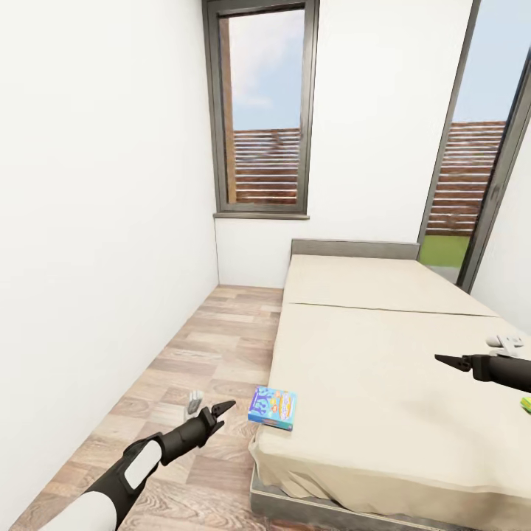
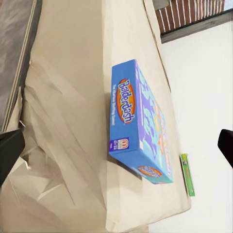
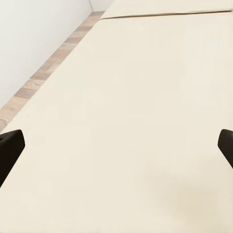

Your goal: Put all the toys in the child's room - the three board games (two on the bed and one on the table), the two jigsaw puzzles on the table, and the tennis ball on the table - inside the toy box on the table in the child's room.

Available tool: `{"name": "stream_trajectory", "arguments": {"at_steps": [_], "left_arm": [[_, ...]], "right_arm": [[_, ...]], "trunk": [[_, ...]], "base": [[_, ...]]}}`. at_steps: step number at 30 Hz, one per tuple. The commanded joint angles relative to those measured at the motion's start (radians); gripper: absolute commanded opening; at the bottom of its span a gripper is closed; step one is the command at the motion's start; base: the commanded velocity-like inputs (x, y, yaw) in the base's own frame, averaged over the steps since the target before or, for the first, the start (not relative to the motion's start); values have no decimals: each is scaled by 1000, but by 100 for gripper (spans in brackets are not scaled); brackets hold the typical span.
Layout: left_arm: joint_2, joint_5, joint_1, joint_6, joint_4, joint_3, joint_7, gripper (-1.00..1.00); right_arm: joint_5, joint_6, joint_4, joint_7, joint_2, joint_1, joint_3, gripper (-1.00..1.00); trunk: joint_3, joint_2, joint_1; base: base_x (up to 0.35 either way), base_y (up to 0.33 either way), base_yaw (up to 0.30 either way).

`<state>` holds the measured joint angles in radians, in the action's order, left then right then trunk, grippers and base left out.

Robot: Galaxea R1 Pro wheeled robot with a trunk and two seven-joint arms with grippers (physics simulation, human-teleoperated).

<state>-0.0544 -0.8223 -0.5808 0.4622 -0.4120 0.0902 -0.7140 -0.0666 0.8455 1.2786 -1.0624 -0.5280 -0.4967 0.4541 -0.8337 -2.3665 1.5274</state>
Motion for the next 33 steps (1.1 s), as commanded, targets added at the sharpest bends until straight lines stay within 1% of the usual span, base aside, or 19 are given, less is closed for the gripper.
{"name": "stream_trajectory", "arguments": {"at_steps": [1,9,12,14,16,17,19,20,21,24,26,28,31,33], "left_arm": [[-1,-11,-1,8,-2,5,0,100],[-3,-11,5,14,-2,0,-19,100],[-17,-12,6,15,4,-2,-22,100],[-21,-12,7,15,6,-3,-22,100],[-24,-11,8,15,7,-13,-19,100],[-25,-11,8,16,8,-29,-15,100],[-25,-8,8,16,8,-51,-2,100],[-25,-8,8,17,10,-56,5,100],[-25,-8,8,22,20,-63,18,100],[-25,-10,0,40,69,-71,33,100],[-33,-11,-23,55,109,-76,26,100],[-36,-11,-33,63,123,-78,21,100],[-36,-11,-40,69,143,-83,22,100],[-32,-12,-43,71,158,-91,20,100]], "right_arm": [[-7,6,1,-8,0,-1,2,100],[-7,6,9,-8,1,-1,2,100],[-7,6,13,-8,1,1,3,100],[-7,6,14,-8,1,4,3,100],[-7,6,15,-9,0,9,3,100],[-7,6,18,-8,0,11,3,100],[-7,6,22,-8,0,14,3,100],[-7,6,23,-8,0,14,3,100],[-7,6,24,-8,0,15,3,100],[-7,7,27,-9,0,16,3,100],[-7,7,36,-10,0,17,3,100],[-7,7,40,-10,-1,18,4,100],[-7,7,44,-10,-1,18,4,100],[-7,7,48,-10,0,20,4,100]], "trunk": [[-1,0,0],[-1,0,0],[-1,0,0],[-1,0,0],[-1,0,0],[-1,0,0],[-1,0,0],[-1,0,0],[-1,0,0],[-1,0,0],[-1,0,0],[-1,0,0],[-1,0,0],[-1,0,0]], "base": [[0,0,0],[16,0,0],[217,0,0],[284,10,0],[310,31,0],[246,20,0],[161,13,0],[101,8,0],[64,5,0],[37,3,0],[14,1,0],[7,1,0],[3,0,0],[1,0,0]]}}
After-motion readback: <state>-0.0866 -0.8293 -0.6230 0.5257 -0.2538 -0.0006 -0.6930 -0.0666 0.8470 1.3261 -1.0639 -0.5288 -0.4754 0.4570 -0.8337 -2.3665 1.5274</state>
